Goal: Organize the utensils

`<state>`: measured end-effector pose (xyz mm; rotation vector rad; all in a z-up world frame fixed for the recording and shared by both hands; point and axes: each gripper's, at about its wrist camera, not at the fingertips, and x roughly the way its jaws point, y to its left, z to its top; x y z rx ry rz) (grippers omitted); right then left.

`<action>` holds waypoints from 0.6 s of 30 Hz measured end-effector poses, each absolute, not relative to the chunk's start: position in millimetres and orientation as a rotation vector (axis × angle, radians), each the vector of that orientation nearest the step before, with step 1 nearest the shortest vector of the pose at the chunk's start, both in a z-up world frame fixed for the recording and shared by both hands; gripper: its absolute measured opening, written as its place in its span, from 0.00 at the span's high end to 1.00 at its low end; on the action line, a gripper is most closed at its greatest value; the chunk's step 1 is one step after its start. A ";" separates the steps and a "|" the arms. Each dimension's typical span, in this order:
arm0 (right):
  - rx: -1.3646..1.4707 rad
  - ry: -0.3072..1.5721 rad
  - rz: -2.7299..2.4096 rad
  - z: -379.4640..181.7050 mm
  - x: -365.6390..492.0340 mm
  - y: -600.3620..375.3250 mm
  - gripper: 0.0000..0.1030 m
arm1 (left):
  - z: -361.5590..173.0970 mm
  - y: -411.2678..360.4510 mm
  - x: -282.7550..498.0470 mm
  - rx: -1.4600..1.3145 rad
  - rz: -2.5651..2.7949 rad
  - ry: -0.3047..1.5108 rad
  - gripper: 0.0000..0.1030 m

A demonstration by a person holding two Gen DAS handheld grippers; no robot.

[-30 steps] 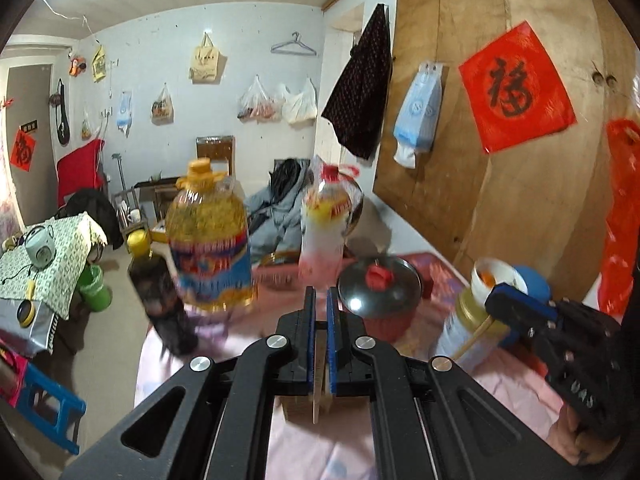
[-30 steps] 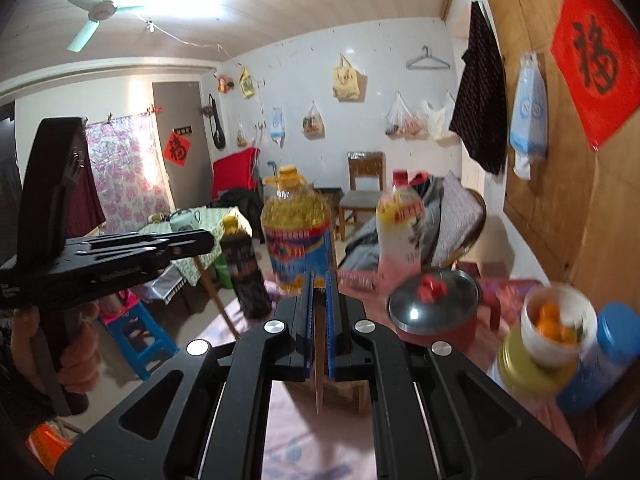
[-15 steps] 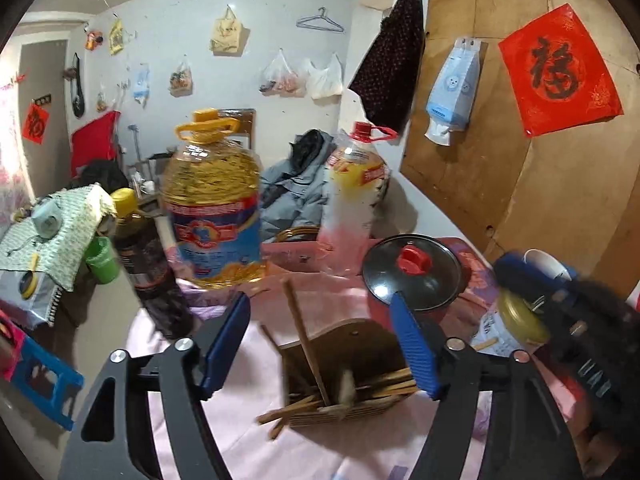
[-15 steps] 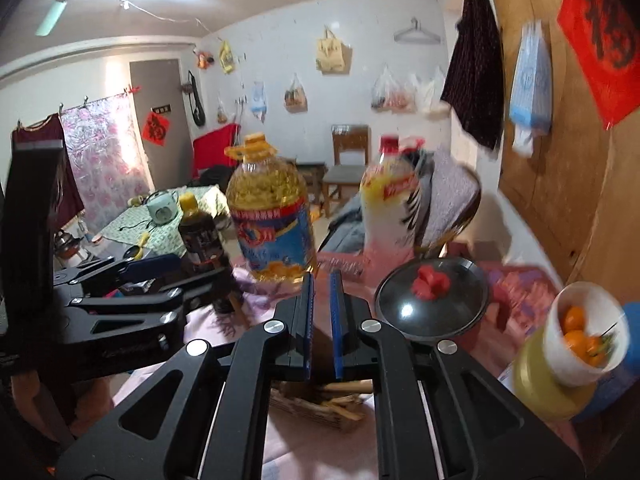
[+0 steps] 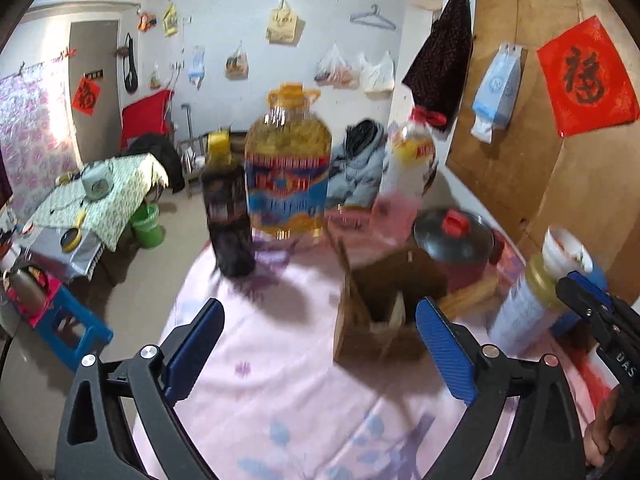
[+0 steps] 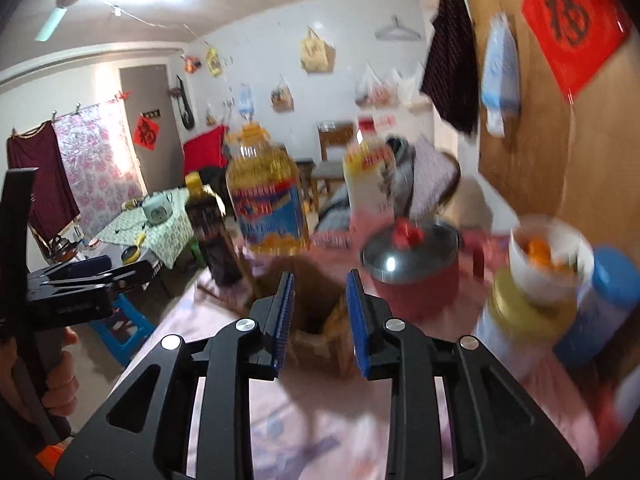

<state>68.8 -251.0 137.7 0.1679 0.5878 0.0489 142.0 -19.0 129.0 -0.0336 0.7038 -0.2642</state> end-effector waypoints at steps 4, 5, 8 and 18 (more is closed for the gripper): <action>0.170 0.635 0.034 119.4 48.6 -248.5 0.72 | 104.7 -17.1 114.1 -0.014 -0.251 0.763 0.08; 0.178 0.645 0.035 115.7 42.4 -248.1 0.72 | 99.2 -17.1 108.6 -0.008 -0.248 0.777 0.08; 0.188 0.663 0.036 108.3 30.1 -246.4 0.72 | 86.8 -17.1 93.7 0.001 -0.238 0.812 0.08; 0.199 0.703 0.045 96.5 6.2 -235.0 0.70 | 82.5 -19.0 62.9 0.012 -0.214 0.826 0.07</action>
